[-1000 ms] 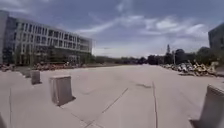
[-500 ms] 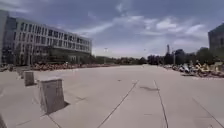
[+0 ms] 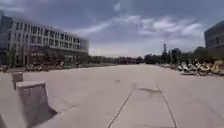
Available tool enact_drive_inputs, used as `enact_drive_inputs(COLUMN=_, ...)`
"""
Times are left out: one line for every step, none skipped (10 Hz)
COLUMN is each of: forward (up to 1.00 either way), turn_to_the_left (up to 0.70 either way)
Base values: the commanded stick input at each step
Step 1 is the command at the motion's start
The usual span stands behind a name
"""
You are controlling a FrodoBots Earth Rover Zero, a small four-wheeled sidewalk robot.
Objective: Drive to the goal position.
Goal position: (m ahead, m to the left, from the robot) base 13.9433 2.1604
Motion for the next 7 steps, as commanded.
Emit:
enact_drive_inputs(forward=0.60, turn_to_the_left=0.00)
enact_drive_inputs(forward=0.60, turn_to_the_left=0.00)
enact_drive_inputs(forward=0.60, turn_to_the_left=-0.01)
enact_drive_inputs(forward=0.60, turn_to_the_left=-0.06)
enact_drive_inputs(forward=0.60, turn_to_the_left=-0.12)
enact_drive_inputs(forward=0.60, turn_to_the_left=-0.15)
enact_drive_inputs(forward=0.60, turn_to_the_left=-0.15)
